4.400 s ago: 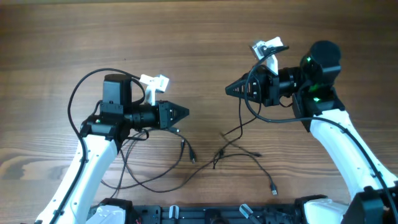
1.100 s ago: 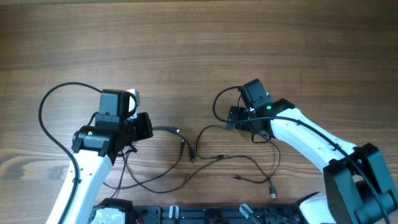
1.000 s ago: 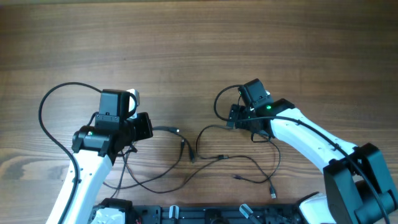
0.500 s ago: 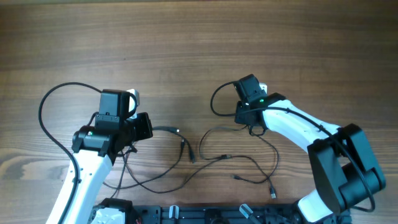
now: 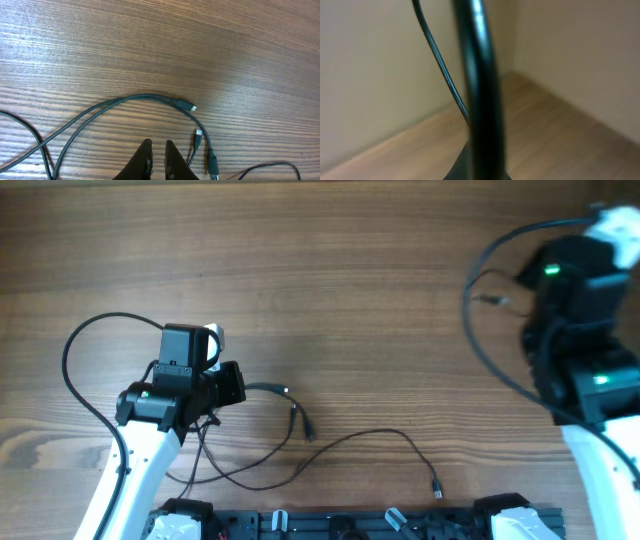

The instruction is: Untangle cables

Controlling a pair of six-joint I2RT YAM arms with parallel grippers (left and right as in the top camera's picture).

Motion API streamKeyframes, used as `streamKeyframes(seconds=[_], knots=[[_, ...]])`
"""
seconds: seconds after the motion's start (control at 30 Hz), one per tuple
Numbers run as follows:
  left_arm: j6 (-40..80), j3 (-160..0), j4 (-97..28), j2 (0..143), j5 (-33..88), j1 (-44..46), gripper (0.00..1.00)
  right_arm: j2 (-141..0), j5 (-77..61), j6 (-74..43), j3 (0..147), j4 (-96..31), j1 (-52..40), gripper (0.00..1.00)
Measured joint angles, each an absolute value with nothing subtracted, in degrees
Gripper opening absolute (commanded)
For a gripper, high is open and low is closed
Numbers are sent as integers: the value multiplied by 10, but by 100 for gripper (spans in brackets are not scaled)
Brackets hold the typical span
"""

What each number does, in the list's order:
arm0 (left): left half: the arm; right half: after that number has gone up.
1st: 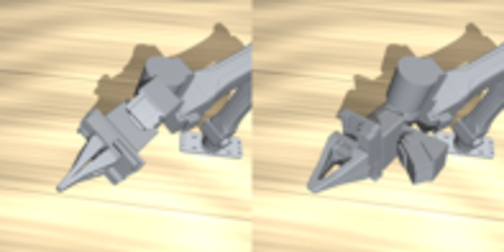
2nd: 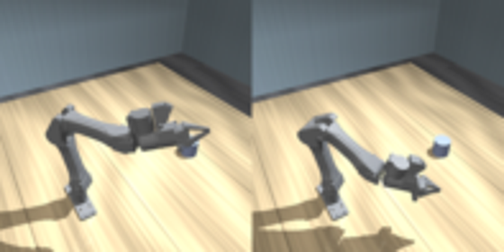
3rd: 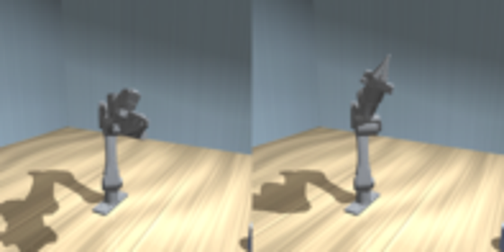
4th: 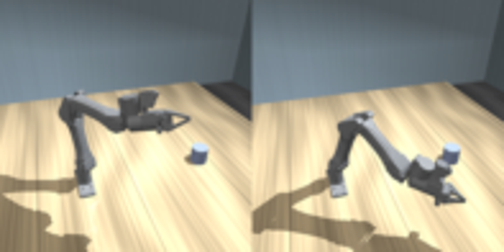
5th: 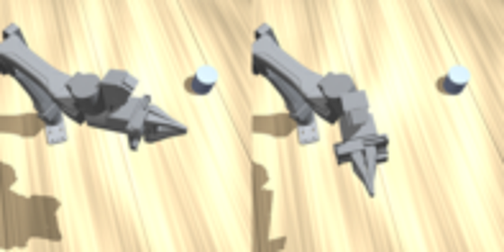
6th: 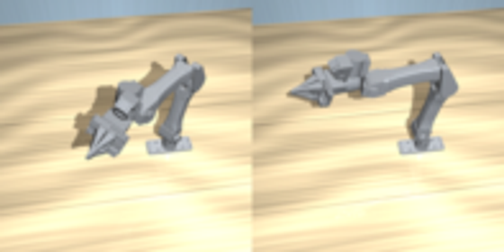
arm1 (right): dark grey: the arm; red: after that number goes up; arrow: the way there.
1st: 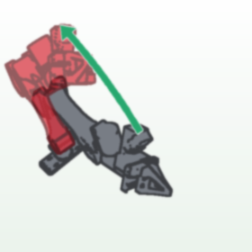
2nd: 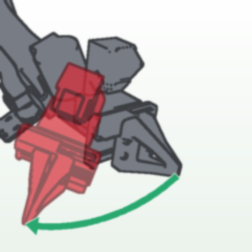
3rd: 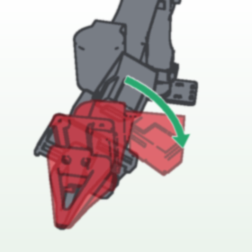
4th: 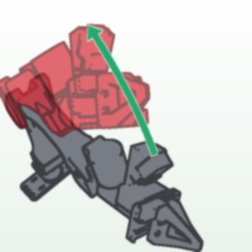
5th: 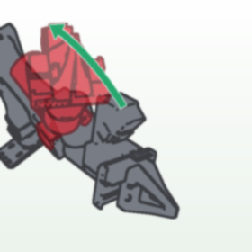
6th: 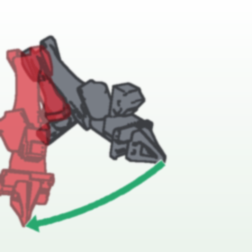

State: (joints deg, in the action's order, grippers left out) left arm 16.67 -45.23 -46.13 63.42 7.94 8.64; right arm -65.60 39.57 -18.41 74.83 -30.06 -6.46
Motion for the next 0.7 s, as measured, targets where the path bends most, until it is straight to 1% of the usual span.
streamKeyframes(seconds=[0.13, 0.23, 0.3, 0.33, 0.4, 0.5, 0.53, 0.6, 0.7], knots=[[167, -452, -461, 634, 79, 86, 11, -674, 370, -196, 748, -297, 78, 4], [167, -452, -462, 634, 80, 86, 11, -729, 266, -270, 748, -299, 229, 4], [167, -452, -463, 634, 80, 86, 11, -760, 203, -289, 748, -286, 296, 4], [167, -452, -463, 634, 80, 86, 11, -797, 149, -307, 748, -269, 354, 4], [168, -452, -463, 634, 80, 86, 11, -835, 102, -332, 746, -261, 407, 4], [168, -452, -467, 634, 80, 86, 11, -891, -6, -345, 747, -132, 464, 4], [168, -452, -467, 634, 80, 86, 11, -901, -23, -342, 746, -115, 473, 4], [168, -452, -467, 634, 80, 86, 11, -916, -36, -342, 746, -100, 486, 4], [168, -452, -467, 634, 80, 86, 11, -917, -2, -359, 746, -120, 519, 4]])
